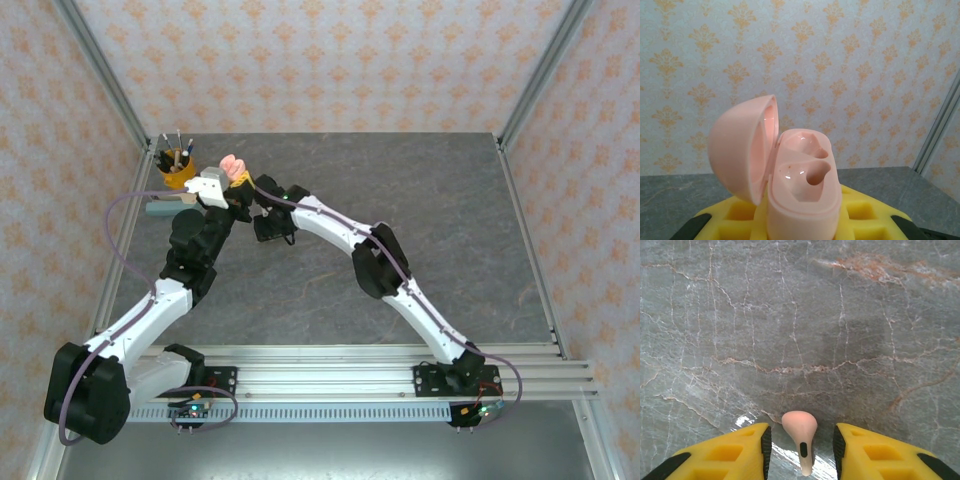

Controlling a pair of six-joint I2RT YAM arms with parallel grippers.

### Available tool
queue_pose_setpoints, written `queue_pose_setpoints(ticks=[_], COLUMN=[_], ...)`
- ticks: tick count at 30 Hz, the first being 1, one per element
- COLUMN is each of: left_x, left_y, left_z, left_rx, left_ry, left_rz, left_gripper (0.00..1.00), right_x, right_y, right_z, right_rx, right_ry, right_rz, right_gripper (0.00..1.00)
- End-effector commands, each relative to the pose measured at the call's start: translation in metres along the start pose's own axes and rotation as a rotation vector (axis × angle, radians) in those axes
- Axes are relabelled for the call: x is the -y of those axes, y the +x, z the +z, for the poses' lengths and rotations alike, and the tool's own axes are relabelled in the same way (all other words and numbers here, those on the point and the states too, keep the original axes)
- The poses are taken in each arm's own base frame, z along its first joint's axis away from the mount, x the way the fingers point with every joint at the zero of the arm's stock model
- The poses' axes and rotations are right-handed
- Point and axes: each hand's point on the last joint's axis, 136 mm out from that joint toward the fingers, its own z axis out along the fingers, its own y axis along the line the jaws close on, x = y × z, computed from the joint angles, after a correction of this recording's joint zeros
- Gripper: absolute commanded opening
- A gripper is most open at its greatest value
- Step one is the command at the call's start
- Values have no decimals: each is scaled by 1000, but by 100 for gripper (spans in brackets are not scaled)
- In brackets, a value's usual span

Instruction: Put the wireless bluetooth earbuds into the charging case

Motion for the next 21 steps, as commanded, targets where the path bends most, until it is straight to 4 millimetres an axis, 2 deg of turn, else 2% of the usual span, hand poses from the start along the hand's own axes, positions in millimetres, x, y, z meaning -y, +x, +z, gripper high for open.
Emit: queue_pose_setpoints(ticks=[1, 14, 21], left_x=[-4, -6, -8], left_y=[-30, -29, -27], left_z=[-3, -7, -9], left_rx=[79, 77, 72], left_ry=[-26, -33, -42], left_rz=[-18, -29, -29], left_gripper=[0, 0, 0], right_x=[7, 15, 16], right_y=[9, 12, 14], right_z=[6, 20, 27], right_rx=[-11, -13, -16], right_ry=[109, 170, 175], right_rz=[-67, -72, -65], right_gripper=[40, 36, 22])
